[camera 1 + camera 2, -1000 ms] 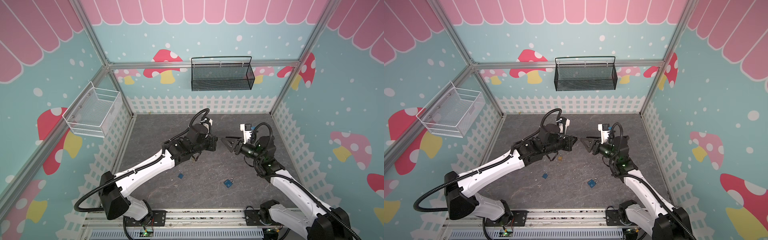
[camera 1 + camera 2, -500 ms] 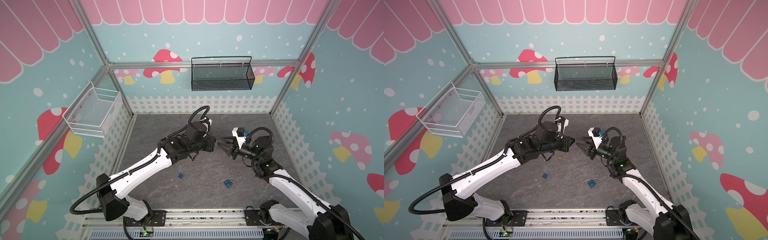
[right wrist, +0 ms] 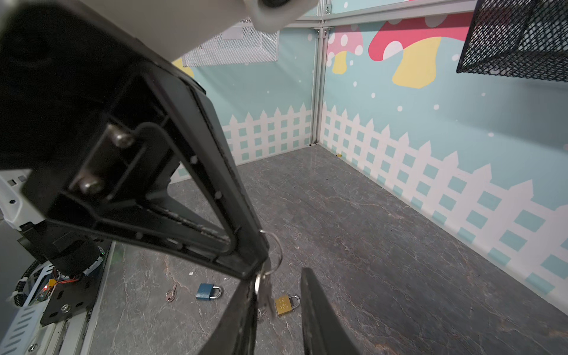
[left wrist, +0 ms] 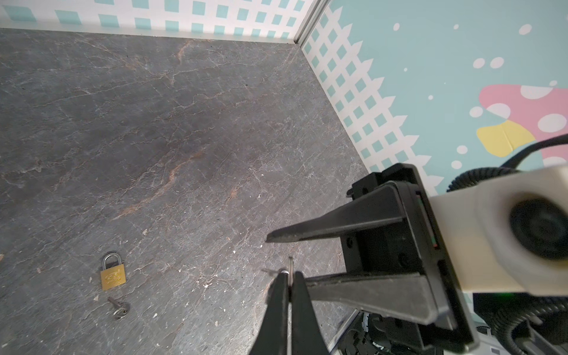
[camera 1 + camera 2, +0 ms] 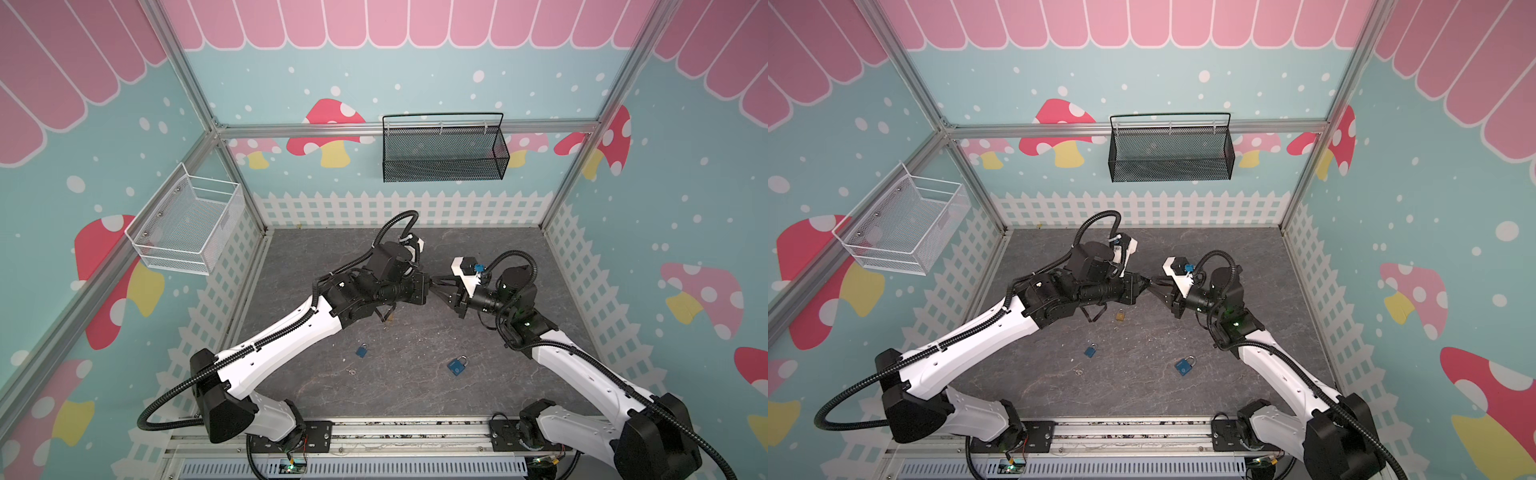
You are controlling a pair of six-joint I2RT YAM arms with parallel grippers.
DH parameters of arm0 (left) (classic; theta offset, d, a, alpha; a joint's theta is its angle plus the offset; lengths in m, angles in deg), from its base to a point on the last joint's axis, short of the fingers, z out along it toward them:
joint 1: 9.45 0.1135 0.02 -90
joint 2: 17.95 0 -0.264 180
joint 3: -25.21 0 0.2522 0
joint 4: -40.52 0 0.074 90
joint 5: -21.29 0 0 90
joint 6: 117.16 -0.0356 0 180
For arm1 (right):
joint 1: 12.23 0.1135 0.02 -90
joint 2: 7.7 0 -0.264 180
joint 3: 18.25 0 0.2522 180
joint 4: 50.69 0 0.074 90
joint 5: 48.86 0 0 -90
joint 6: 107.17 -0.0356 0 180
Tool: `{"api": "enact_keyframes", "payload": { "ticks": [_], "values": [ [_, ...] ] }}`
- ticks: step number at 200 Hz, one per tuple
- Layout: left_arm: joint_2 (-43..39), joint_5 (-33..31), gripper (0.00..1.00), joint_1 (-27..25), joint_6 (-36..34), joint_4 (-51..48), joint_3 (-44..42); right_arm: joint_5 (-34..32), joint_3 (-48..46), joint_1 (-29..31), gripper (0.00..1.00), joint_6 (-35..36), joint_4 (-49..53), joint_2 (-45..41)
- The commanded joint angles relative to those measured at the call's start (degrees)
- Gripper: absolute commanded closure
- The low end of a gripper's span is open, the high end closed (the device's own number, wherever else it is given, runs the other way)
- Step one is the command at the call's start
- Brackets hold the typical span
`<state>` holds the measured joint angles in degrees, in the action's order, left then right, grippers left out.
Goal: Unlock with the key
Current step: 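Close the right gripper on the key ring held by the left gripper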
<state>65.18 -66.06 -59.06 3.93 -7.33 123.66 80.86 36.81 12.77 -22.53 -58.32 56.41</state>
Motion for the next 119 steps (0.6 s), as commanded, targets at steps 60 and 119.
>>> {"api": "enact_keyframes", "payload": {
  "ticks": [60, 119],
  "values": [
    [-0.8, 1.2, 1.0, -0.1, 0.3, -1.2, 2.2, -0.6, 1.5, 1.1, 0.95, 3.1, 0.4, -1.2],
    [-1.0, 1.6, 1.0, -0.1, -0.6, -1.2, 3.2, -0.4, 1.4, 1.1, 1.0, -2.4, -0.7, -3.1]
  ]
}}
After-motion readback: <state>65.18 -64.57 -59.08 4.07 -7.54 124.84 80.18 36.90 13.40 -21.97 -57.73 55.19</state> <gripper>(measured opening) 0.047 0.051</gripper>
